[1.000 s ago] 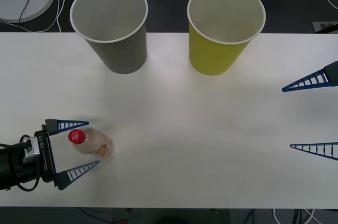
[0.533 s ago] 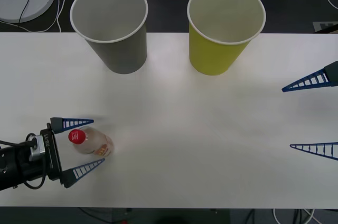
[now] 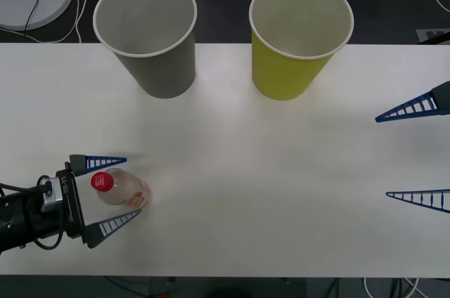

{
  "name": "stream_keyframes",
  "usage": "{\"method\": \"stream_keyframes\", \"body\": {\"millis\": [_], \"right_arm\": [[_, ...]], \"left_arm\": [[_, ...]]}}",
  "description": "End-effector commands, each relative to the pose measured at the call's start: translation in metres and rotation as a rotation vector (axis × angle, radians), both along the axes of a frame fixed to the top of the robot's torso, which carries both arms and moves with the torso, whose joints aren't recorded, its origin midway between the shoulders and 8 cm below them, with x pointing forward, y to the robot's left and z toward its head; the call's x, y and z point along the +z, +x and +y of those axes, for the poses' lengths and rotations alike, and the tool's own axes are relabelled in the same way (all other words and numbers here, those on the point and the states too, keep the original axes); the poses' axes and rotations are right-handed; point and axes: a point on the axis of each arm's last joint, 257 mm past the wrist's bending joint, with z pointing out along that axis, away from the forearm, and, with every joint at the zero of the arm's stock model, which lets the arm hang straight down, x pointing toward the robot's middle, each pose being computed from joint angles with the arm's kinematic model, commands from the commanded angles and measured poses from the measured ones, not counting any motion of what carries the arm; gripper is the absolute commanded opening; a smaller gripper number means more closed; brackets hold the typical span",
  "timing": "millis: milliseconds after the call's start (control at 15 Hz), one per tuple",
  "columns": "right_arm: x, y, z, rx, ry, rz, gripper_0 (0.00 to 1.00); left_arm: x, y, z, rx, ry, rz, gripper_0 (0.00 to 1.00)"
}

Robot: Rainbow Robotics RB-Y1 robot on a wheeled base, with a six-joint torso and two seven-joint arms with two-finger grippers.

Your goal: Put the can into the green bin and the plastic bottle into the gray bin

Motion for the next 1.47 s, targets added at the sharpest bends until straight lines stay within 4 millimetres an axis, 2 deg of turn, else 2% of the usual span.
{"method": "stream_keyframes", "body": {"millis": [67, 400, 467, 533, 600, 667, 733, 1467], "right_arm": [[0.0, 0.0, 0.0, 0.0, 0.0, 0.0, 1.0], [0.0, 0.0, 0.0, 0.0, 0.0, 0.0, 1.0], [0.0, 0.0, 0.0, 0.0, 0.0, 0.0, 1.0], [0.0, 0.0, 0.0, 0.0, 0.0, 0.0, 1.0], [0.0, 0.0, 0.0, 0.0, 0.0, 0.0, 1.0], [0.0, 0.0, 0.0, 0.0, 0.0, 0.0, 1.0], [0.0, 0.0, 0.0, 0.0, 0.0, 0.0, 1.0], [0.0, 0.0, 0.0, 0.0, 0.0, 0.0, 1.0]], "left_arm": [[0.0, 0.001, -0.0024, -0.004, 0.0, -0.001, 1.0], [-0.0016, 0.0007, -0.0059, -0.002, -0.007, 0.001, 1.0], [-0.001, 0.0008, -0.0057, -0.004, -0.006, 0.0, 0.9], [-0.0013, 0.0007, -0.0062, -0.004, -0.005, -0.003, 0.64], [-0.0025, -0.0003, -0.0056, -0.007, 0.0, -0.003, 0.25], [-0.003, -0.0008, -0.0061, -0.012, 0.005, -0.007, 0.07], [-0.0035, -0.0013, -0.0059, -0.012, 0.008, -0.011, 0.0], [0.0001, -0.0009, -0.0073, -0.011, -0.008, -0.003, 0.0]]}}
